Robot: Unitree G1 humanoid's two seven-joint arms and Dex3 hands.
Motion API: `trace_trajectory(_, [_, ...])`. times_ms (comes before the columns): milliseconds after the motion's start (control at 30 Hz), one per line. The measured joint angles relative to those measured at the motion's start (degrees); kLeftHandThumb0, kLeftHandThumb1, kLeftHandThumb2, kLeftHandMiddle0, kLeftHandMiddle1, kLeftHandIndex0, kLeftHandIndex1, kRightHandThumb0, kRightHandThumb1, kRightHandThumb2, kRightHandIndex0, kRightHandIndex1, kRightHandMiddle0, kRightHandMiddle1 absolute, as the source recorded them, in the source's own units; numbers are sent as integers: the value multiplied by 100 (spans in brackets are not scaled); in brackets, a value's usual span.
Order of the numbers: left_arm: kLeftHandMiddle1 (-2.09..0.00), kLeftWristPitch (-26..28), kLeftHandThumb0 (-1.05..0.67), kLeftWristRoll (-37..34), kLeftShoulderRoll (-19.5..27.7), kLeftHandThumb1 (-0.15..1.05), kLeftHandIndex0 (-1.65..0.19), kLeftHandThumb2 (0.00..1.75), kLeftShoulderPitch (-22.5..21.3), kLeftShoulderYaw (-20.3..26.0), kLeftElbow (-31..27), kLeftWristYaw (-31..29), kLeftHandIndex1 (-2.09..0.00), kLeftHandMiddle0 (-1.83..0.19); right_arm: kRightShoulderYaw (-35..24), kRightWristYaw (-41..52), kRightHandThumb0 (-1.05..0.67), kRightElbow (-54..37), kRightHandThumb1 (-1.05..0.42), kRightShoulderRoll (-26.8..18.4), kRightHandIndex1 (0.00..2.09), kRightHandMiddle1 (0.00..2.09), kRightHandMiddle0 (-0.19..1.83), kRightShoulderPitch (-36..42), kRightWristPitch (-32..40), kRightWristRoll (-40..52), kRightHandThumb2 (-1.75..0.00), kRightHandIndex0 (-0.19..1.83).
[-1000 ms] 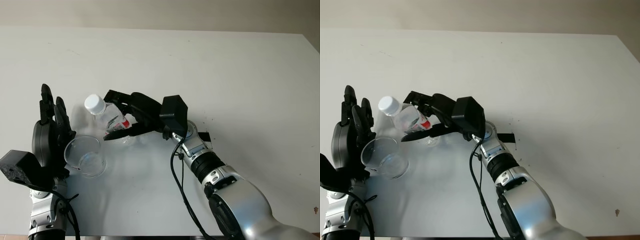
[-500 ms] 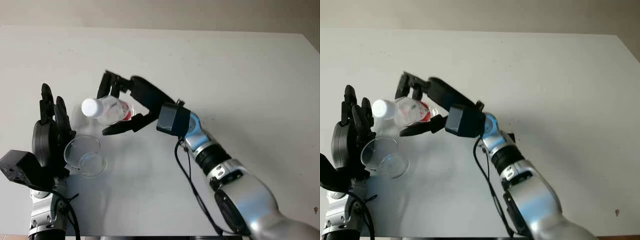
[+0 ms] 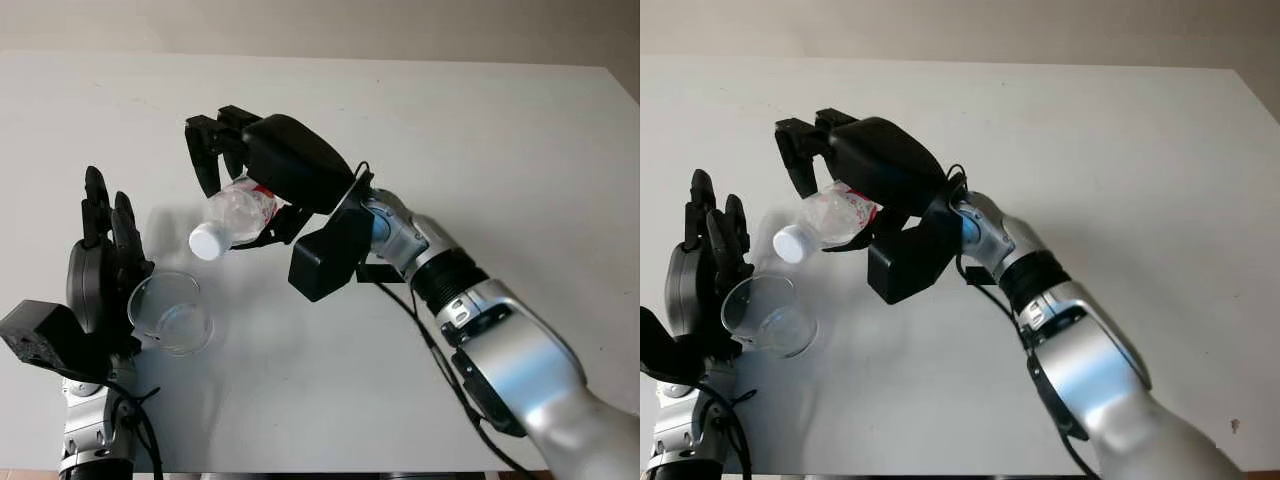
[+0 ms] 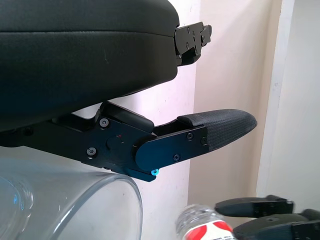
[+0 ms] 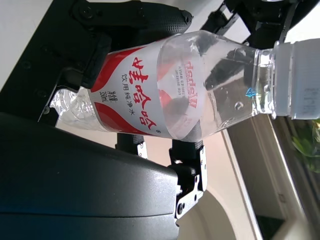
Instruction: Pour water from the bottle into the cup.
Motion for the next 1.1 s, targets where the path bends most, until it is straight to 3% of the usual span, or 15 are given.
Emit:
trace_trajectory(200, [-6,0,-80,3,-19,105,18,66,-1,-2,-5,26,-5,14,375,-797,-18,2,-55,-34,209,209,82,-20,91,-529,-89,125])
trace_trajectory(500, [-5,5,-81,55,-57,105,19,67,-5,-26,-14,85,-4,14,667,-1195,-20,5,-69,227,209,209,88,-56,539,-778,-75,131])
trace_trajectory(733, [-5,2,-81,79,-62,105,19,67,-27,-42,2,102,-3,14,892,-1737,-26,70,-73,502,209,208,59,-200,863,-977,-65,130])
trace_trajectory(900, [-5,2,-81,89,-74,105,19,67,-45,-44,19,105,-3,15,956,-1879,-24,235,-72,594,209,209,85,-361,890,-993,-65,133])
trace_trajectory(1100, [-5,29,-81,91,-85,105,19,67,-53,-51,5,163,-4,15,1093,-2304,-29,319,-70,594,209,209,85,-491,1008,-1155,-59,134])
